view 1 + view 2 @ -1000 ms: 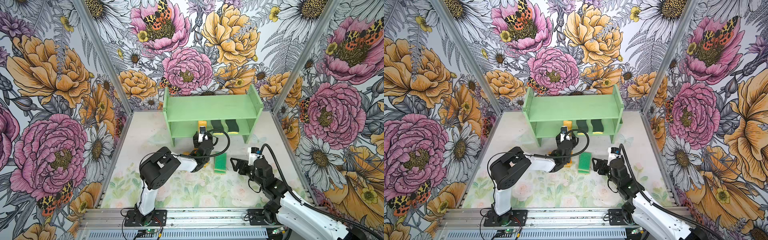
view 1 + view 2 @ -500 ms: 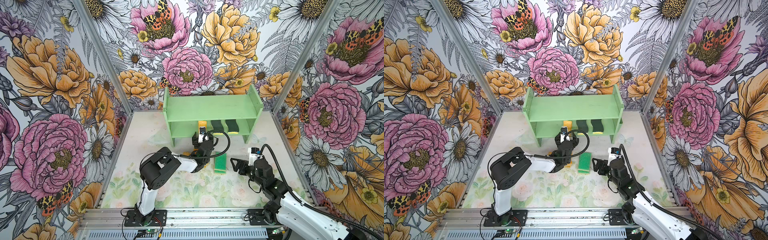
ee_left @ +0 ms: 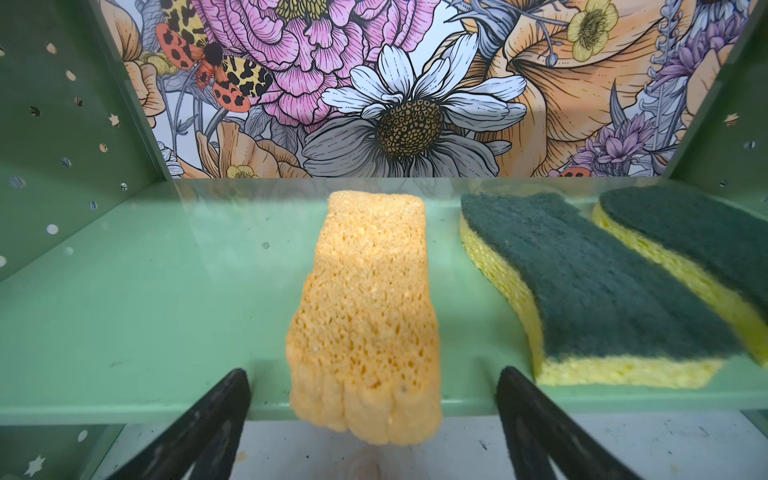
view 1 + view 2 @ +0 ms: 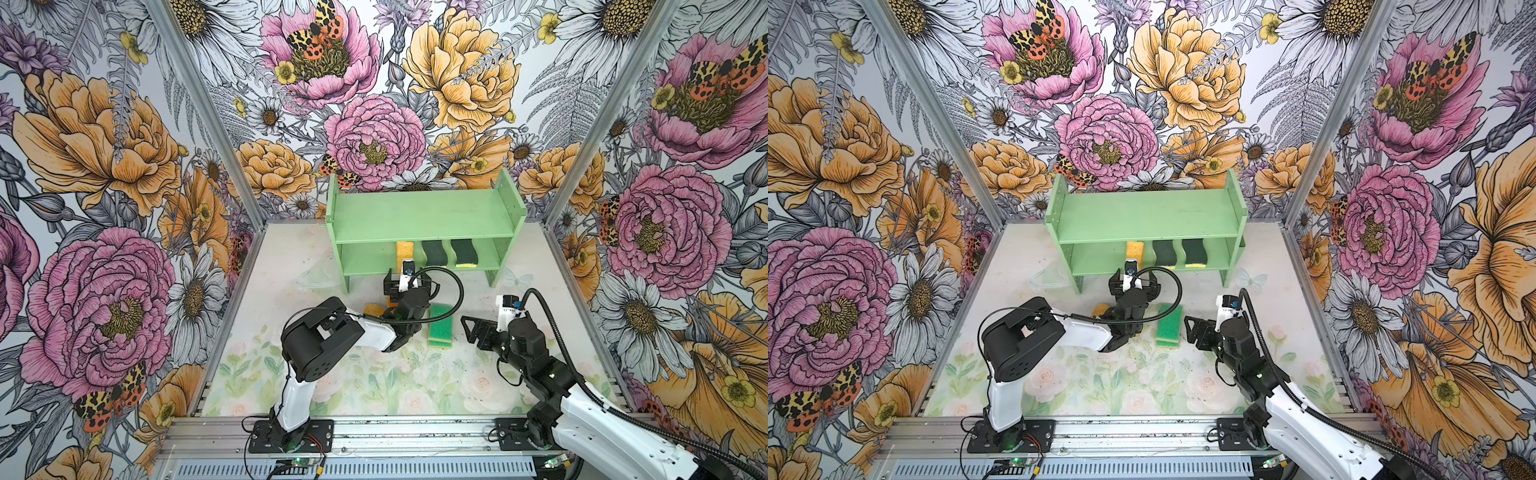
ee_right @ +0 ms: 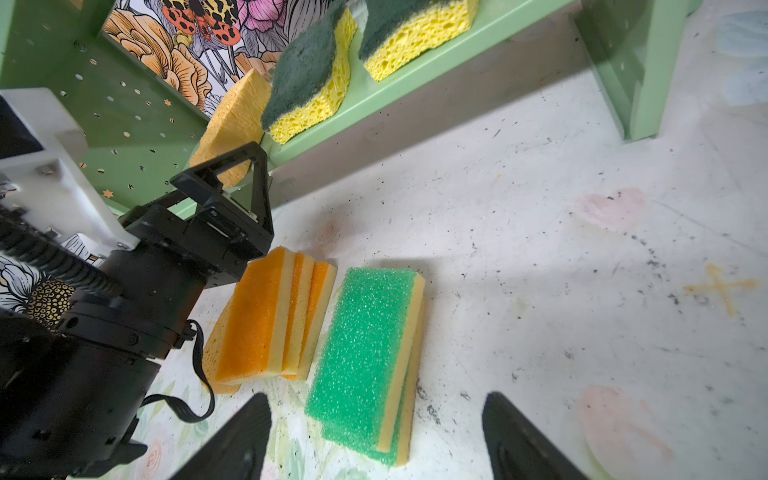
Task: Place and organize the cleaning sponges onto the shelf
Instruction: 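Open the left gripper and release the yellow sponge on the shelf, then withdraw the open left gripper from the shelf toward the robot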
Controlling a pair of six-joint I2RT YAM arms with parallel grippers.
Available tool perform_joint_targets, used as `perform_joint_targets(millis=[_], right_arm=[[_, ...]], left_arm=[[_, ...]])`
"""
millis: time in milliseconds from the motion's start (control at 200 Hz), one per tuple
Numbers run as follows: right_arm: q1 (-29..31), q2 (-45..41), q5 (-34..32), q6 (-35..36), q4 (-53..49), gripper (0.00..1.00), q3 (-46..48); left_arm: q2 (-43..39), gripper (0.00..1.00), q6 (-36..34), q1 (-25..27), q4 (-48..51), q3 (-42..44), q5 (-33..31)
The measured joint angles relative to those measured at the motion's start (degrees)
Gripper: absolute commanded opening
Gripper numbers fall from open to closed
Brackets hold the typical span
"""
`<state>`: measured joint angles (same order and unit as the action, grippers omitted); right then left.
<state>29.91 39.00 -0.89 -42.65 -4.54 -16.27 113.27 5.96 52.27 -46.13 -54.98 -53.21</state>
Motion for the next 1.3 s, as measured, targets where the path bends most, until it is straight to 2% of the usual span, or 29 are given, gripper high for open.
perform_joint_targets(millis=[220, 975, 1301], right_arm=[[0.0, 0.0, 0.0, 0.0, 0.0, 0.82, 0.0], [0.0, -0.4, 0.0, -0.2, -0.4, 0.82, 0.0], [0.0, -0.4, 0.0, -0.2, -1.0, 0.82, 0.0]], left_arm=[[-0.2, 0.99, -0.4, 0.0, -0.6, 0.8, -0.4], [-6.1, 0.99, -0.4, 3.1, -0.6, 7.2, -2.3], [-20.6, 0.99, 1.1, 4.0, 8.2, 10.8, -0.9]])
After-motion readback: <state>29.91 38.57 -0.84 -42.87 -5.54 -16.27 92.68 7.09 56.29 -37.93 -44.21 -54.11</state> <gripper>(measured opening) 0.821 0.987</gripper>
